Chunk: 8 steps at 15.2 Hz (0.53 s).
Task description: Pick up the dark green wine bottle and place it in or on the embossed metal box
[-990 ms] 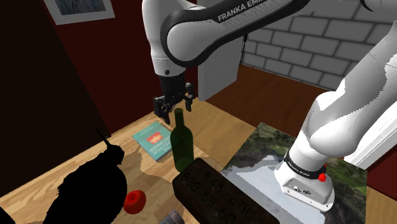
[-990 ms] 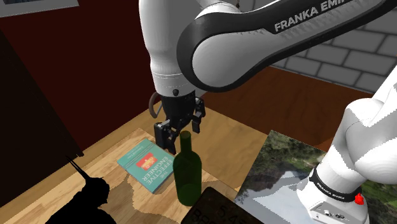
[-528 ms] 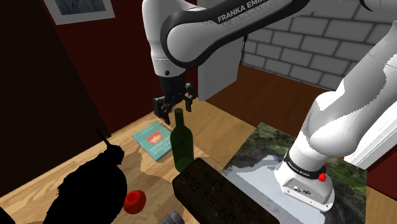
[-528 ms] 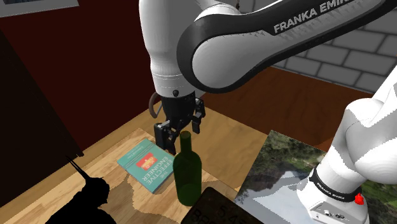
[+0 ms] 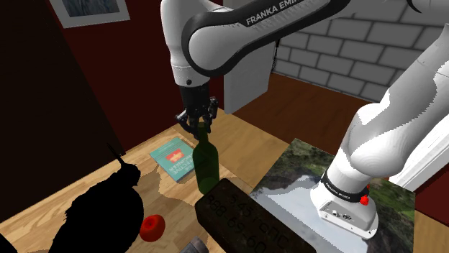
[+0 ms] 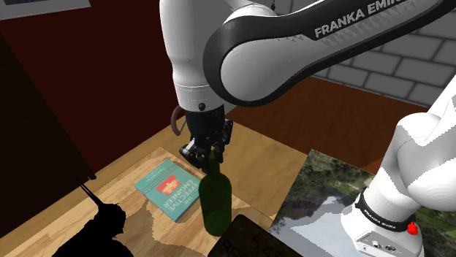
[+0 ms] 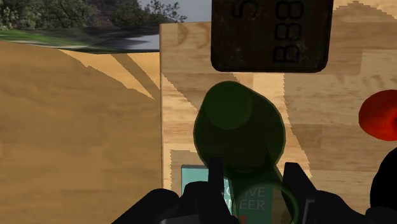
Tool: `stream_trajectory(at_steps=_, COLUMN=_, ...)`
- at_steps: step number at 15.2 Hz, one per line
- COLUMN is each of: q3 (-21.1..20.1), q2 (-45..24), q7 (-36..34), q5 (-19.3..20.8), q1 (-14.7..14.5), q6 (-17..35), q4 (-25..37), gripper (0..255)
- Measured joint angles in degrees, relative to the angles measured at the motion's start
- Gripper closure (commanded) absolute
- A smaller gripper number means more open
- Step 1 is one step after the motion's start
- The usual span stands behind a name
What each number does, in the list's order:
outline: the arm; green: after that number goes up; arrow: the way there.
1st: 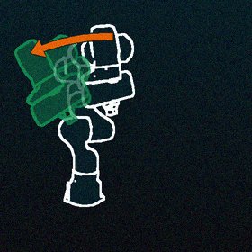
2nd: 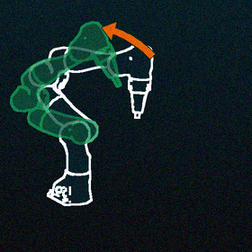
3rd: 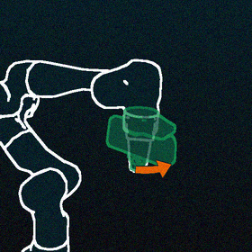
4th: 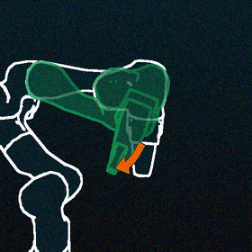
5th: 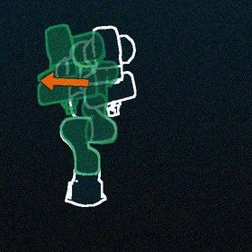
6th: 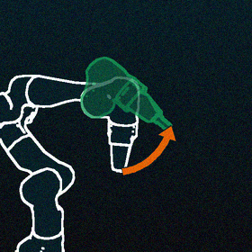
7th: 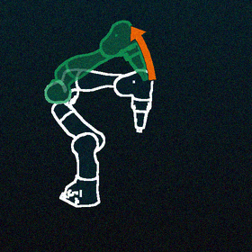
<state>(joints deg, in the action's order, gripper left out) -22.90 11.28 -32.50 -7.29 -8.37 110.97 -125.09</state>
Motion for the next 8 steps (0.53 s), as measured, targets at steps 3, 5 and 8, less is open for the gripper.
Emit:
stream_trajectory(at_steps=3, q3=0.0, q2=0.1, q7=0.0, q5=0.0, q1=0.0, q6=-0.4, q4=0.2, gripper=255)
stream_trajectory(at_steps=5, q3=0.1, q2=0.4, q7=0.1, q5=-0.1, q1=0.0, q6=-1.4, q4=1.0, gripper=255)
stream_trajectory(at_steps=8, q3=0.4, q2=0.8, q7=0.1, q5=0.0, q1=0.1, q6=-3.7, q4=2.9, gripper=255)
